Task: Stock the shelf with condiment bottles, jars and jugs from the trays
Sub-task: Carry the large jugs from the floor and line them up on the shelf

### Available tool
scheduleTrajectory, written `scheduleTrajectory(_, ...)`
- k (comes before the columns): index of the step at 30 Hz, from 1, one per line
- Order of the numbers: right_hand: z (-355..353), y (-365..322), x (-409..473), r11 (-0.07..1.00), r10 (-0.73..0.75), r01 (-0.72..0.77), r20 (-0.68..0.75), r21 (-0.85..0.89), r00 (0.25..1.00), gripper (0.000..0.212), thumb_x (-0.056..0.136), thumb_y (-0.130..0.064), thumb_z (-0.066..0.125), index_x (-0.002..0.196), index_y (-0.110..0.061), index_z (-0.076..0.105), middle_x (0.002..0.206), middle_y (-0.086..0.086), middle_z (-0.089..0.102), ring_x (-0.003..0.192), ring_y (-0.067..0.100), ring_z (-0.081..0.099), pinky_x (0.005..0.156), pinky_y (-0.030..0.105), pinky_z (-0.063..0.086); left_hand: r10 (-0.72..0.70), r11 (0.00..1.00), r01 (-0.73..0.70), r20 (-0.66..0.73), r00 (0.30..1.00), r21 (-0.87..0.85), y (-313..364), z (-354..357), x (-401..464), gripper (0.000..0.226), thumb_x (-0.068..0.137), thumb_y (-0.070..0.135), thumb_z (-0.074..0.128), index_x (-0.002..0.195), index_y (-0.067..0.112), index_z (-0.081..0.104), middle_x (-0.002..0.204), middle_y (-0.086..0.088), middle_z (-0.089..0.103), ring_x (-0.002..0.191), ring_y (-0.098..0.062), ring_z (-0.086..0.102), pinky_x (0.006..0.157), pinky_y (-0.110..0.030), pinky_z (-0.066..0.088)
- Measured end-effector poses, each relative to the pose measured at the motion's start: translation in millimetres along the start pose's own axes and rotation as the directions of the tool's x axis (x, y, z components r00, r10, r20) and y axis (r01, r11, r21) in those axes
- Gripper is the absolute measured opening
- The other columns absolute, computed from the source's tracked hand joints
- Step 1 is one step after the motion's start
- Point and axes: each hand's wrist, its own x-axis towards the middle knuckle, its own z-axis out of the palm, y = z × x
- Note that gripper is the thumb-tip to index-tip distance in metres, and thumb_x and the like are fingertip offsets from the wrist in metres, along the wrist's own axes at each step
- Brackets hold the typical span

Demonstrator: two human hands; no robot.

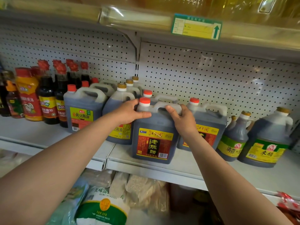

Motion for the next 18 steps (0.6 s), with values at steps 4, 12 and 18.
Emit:
scheduleTrajectory(4, -2.0, -5.7, -4.4, 1.000, -0.001, 0.001, 0.002, -0.016, 1.000, 0.081, 0.067, -0.091, 0.045, 0.114, -0.027, 0.056, 0.109, 0.002, 0.069, 0.104, 0.030, 0.064, 0.089, 0.051, 0.054, 0.122, 0.979, -0.092, -0.164, 0.979, 0.181, 11.4, 4.3, -4.1, 0.103, 0.067, 0.032, 0.090, 0.150, 0.029, 0.030, 0.143, 0.001, 0.053, 0.131, -0.019, 0.049, 0.112, -0.041, 0.038)
scheduleTrajectory(12, -10.6, -5.5, -27.5, 0.999, -0.039, 0.039, 0.105, 0.001, 0.994, 0.061, 0.091, -0.049, 0.065, 0.133, -0.014, 0.038, 0.118, -0.002, 0.055, 0.115, 0.022, 0.056, 0.074, 0.022, 0.042, 0.342, 0.655, -0.279, 0.054, 0.938, 0.703, 27.8, 6.6, -9.8, 0.096, 0.067, 0.047, 0.085, 0.149, 0.035, 0.037, 0.159, 0.008, 0.032, 0.142, -0.021, 0.025, 0.116, -0.038, 0.026)
scheduleTrajectory(18, -16.9, 1.5, -31.0, 0.992, -0.120, 0.128, 0.226, -0.021, 0.967, 0.124, 0.066, -0.012, 0.093, 0.156, -0.016, 0.008, 0.137, -0.010, 0.038, 0.130, 0.007, 0.035, 0.089, 0.002, 0.033, 0.284, 0.487, -0.225, 0.090, 0.954, 0.844, 23.8, 13.5, -17.1, 0.125, 0.054, 0.060, 0.087, 0.154, 0.024, 0.022, 0.158, 0.004, 0.017, 0.145, -0.024, 0.014, 0.117, -0.042, 0.021)
